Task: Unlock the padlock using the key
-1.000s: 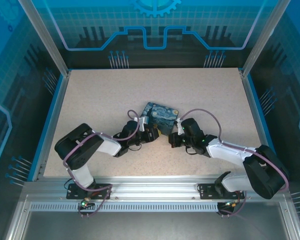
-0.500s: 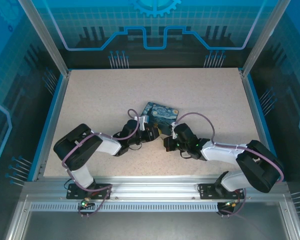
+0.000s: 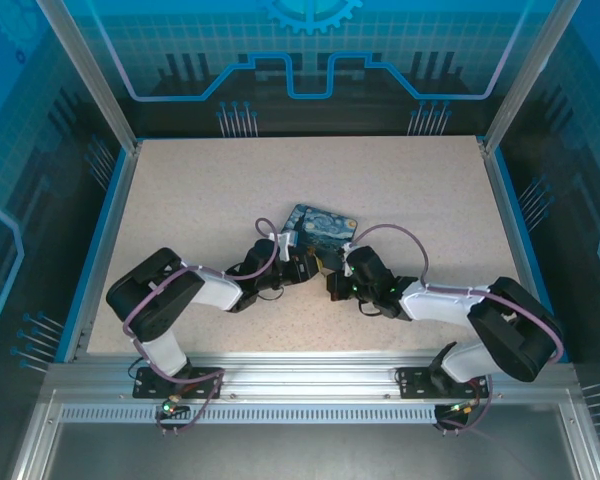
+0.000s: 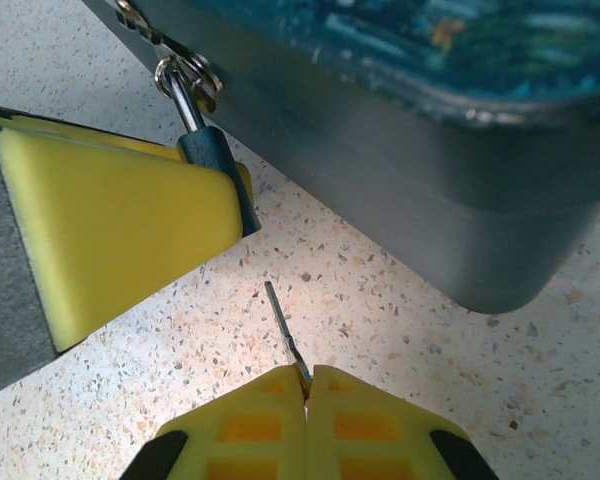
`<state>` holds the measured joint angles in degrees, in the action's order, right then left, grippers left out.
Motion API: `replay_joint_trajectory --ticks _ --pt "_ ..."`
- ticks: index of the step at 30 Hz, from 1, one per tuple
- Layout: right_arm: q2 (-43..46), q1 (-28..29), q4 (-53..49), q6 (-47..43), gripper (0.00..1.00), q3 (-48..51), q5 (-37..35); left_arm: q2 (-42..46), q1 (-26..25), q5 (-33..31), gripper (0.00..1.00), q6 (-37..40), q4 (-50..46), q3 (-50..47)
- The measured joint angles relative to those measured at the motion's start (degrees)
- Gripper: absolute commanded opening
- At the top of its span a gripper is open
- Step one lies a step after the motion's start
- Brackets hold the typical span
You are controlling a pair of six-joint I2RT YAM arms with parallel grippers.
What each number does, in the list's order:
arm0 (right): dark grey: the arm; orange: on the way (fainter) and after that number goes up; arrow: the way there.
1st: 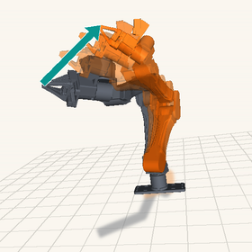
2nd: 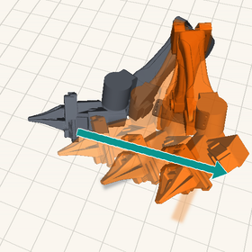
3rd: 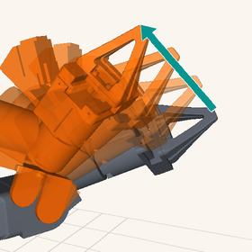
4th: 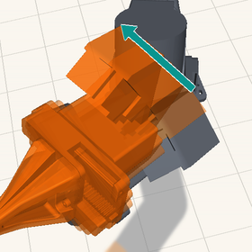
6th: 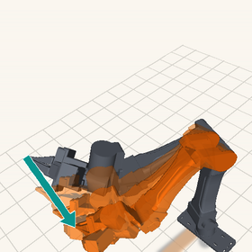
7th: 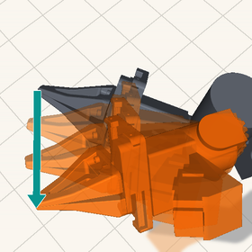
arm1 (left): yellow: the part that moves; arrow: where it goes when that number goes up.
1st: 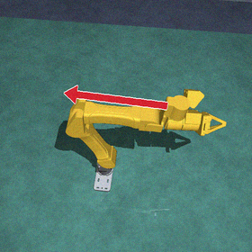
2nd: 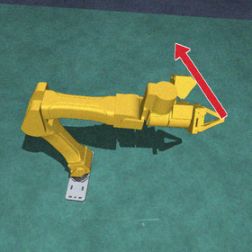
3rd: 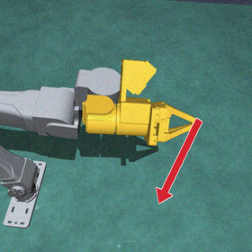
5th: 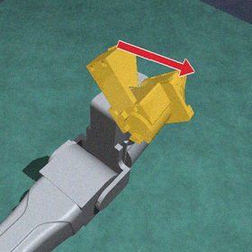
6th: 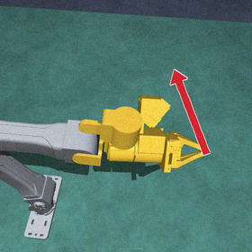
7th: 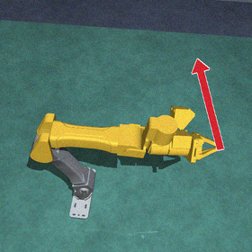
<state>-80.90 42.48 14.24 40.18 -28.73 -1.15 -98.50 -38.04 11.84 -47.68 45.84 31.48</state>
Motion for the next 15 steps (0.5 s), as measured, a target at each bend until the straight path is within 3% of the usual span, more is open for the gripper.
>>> replay_joint_trajectory --ticks 15 --pt "-0.5 0.0 2.4 0.6 0.01 -0.5 -0.2 0.0 0.0 0.0 0.26 0.0 -0.6 0.0"
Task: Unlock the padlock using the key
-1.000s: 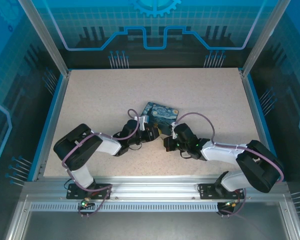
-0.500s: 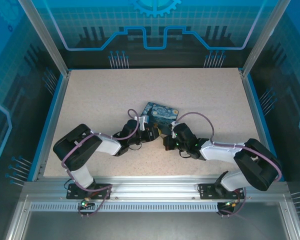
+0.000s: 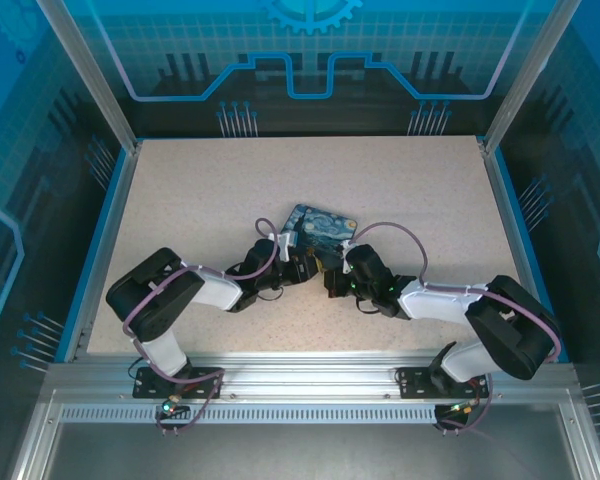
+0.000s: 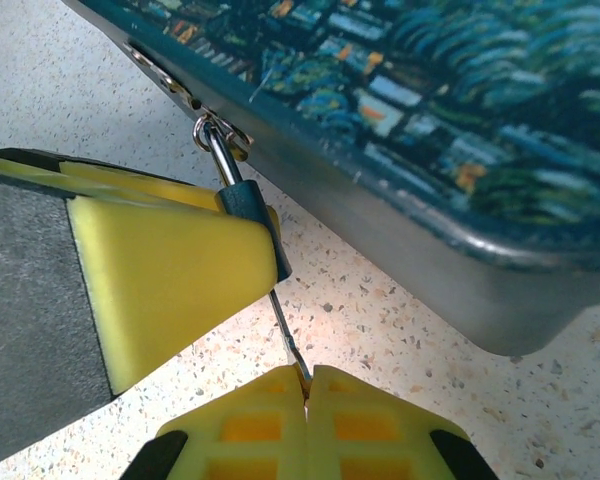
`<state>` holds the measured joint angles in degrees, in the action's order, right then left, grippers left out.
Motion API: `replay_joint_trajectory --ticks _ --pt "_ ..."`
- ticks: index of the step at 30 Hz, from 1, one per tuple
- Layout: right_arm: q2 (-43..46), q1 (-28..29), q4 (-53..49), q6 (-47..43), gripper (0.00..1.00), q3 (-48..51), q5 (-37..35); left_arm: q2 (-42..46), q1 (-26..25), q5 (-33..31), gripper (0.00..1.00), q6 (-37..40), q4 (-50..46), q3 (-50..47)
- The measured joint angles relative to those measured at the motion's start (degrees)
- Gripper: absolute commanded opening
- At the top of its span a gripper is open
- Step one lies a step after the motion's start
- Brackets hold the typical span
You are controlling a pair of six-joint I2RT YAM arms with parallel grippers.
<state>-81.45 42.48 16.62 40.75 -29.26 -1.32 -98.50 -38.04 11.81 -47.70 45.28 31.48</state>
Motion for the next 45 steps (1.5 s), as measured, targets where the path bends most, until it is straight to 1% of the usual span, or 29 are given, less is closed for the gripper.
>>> replay_joint_trajectory --ticks 21,30,38,45 --pt "-0.3 0.0 1.6 0.9 0.01 -0.1 -1.1 0.6 -0.4 -0.6 0.26 0.0 0.0 0.3" --pt "-0.3 -0.1 8.8 1.7 0.01 2.8 -1.2 1.1 -0.4 -1.1 0.26 -0.2 0.0 0.7" --pt "-0.4 -0.4 11.4 1.2 0.01 3.2 -1.3 1.5 -0.2 -1.7 0.25 -0.4 0.0 1.1" --pt "-0.4 -0.9 13.9 -1.6 0.01 4.2 -1.3 1.7 -0.2 -1.9 0.25 -0.5 0.0 1.3"
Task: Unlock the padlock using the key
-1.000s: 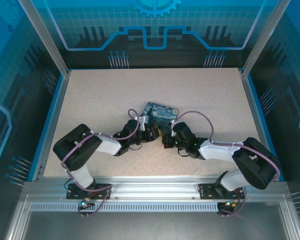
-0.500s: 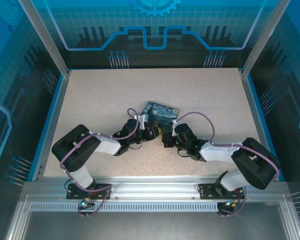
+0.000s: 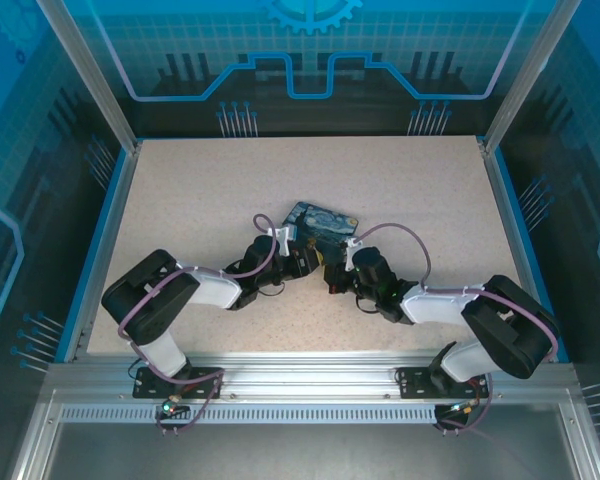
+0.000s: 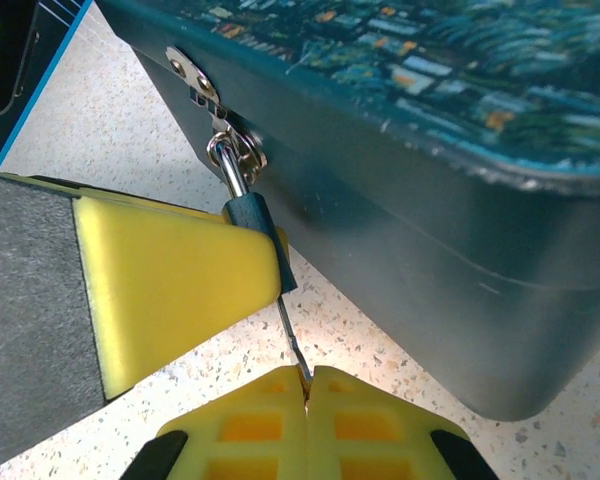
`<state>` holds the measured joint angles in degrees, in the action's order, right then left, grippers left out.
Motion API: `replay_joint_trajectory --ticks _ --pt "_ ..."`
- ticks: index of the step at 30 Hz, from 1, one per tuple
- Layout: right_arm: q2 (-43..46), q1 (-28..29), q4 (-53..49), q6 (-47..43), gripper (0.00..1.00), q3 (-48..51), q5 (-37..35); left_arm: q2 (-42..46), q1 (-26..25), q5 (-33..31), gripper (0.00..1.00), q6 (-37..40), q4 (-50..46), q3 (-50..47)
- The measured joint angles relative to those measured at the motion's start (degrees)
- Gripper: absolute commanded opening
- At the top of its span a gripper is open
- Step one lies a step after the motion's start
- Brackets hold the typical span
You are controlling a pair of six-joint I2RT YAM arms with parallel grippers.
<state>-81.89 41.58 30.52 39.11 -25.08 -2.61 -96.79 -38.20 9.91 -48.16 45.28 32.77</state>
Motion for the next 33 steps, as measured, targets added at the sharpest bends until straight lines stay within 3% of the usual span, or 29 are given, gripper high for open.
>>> replay_joint_trajectory --ticks 15,33 --pt "0.0 -0.3 2.8 -7.1 0.01 0.7 -1.0 0.5 0.0 0.0 0.25 0.0 -0.3 0.7" --pt "-1.2 -2.8 9.9 -5.9 0.01 2.5 2.8 0.5 0.0 -0.3 0.25 -1.5 -0.4 1.6"
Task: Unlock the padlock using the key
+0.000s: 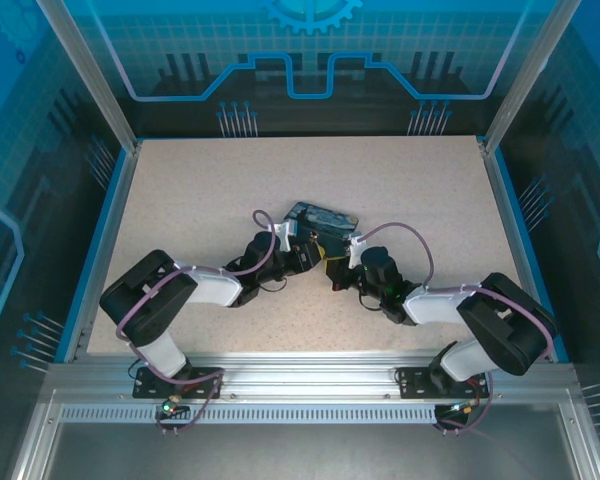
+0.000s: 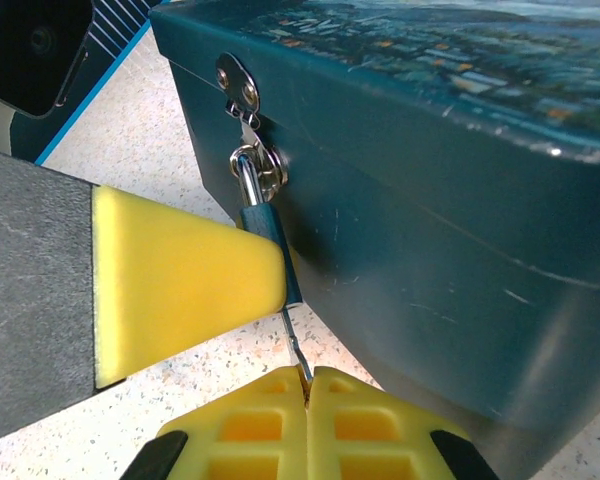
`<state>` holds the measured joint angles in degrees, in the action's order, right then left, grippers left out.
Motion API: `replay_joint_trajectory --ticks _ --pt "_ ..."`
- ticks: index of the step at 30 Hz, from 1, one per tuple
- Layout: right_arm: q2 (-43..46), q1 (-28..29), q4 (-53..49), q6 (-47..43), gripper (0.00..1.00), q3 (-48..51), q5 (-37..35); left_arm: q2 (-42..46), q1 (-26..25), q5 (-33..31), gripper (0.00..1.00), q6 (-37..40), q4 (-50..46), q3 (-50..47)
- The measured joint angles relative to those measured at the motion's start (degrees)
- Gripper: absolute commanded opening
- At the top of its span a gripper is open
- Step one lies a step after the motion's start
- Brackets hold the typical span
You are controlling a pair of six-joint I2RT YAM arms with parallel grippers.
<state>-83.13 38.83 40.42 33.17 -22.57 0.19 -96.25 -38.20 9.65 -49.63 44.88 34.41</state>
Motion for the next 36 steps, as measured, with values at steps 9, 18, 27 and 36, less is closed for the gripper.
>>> replay_joint_trajectory --ticks 9,18,27,36 --pt "0.2 -1.0 -0.1 -0.5 0.01 0.0 1.4 0.0 0.0 0.0 0.25 0.0 0.3 0.0" --pt "0.6 -1.6 0.3 -0.3 0.01 0.0 2.4 0.0 0.0 0.0 0.25 -0.5 0.8 0.3" --pt "-1.4 -1.8 2.6 0.5 0.01 -0.4 3.1 0.0 0.0 -0.5 0.25 -1.0 0.4 0.4" --pt "-2.0 -2.2 2.0 1.1 0.01 -2.4 3.3 -0.1 0.0 -1.6 0.25 -1.5 1.2 0.8"
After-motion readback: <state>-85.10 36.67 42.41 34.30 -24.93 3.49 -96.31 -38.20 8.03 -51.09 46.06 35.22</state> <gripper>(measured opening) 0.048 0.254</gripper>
